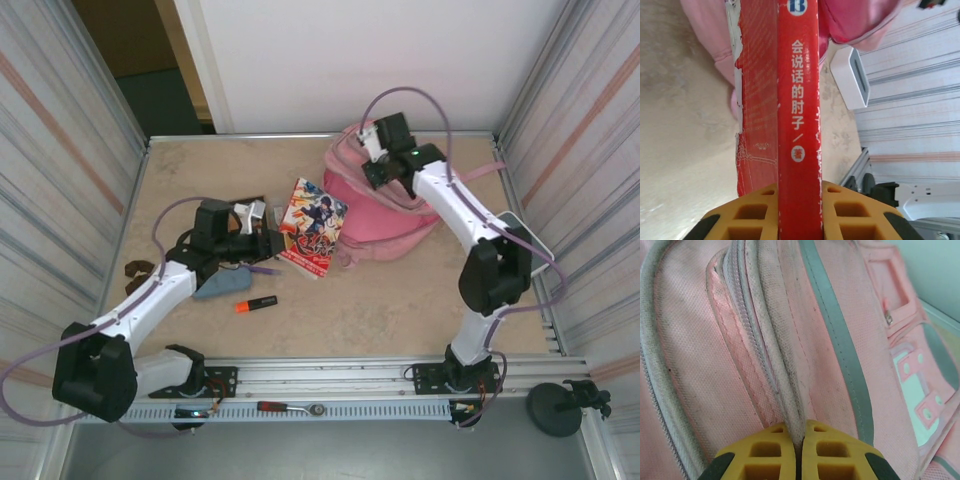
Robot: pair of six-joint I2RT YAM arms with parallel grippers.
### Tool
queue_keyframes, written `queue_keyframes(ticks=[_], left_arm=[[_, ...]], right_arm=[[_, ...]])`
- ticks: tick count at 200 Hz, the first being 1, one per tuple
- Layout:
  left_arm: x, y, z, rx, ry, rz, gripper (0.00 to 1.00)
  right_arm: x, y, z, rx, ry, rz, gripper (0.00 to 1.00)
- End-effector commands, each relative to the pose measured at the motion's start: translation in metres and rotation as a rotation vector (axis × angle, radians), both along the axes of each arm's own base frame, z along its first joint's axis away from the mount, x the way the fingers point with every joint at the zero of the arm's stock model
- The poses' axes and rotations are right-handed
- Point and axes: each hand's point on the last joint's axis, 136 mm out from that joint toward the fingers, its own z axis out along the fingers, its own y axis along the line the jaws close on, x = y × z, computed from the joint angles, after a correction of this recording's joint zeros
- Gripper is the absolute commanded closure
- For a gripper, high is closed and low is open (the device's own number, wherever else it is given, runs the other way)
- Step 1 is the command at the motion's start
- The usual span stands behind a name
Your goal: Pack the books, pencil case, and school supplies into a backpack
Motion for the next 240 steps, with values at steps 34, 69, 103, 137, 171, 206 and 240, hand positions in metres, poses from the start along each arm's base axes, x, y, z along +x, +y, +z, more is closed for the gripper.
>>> queue_keyframes(ticks=[34, 69, 103, 137, 171, 206, 240], left_arm=[[0.017, -0.057, 0.046, -0.176, 0.003, -0.116, 1.00], [0.035, -0.090, 0.048, -0.217, 0.034, -0.150, 1.00], [0.065, -0.116, 0.053, -0.268, 0.045, -0.161, 1.00], [0.100, -0.138, 0.050, -0.306, 0.053, -0.148, 1.00], [0.136, -0.158, 0.043, -0.360, 0.038, -0.133, 1.00], [0.177, -0.173, 0.016, -0.326, 0.015, -0.084, 1.00], [0.210, -0.174, -0.032, -0.207, 0.050, -0.007, 0.88]], right_arm=[[-0.013, 0.010, 0.068, 0.393, 0.023, 0.089, 1.00], [-0.009, 0.014, 0.070, 0.490, 0.054, 0.118, 1.00], [-0.006, 0.020, 0.070, 0.545, 0.076, 0.143, 1.00], [-0.005, 0.025, 0.071, 0.577, 0.089, 0.159, 1.00], [-0.004, 0.028, 0.071, 0.603, 0.100, 0.166, 1.00], [-0.007, 0.032, 0.067, 0.610, 0.118, 0.188, 1.00], [-0.010, 0.028, 0.051, 0.578, 0.139, 0.194, 1.00]])
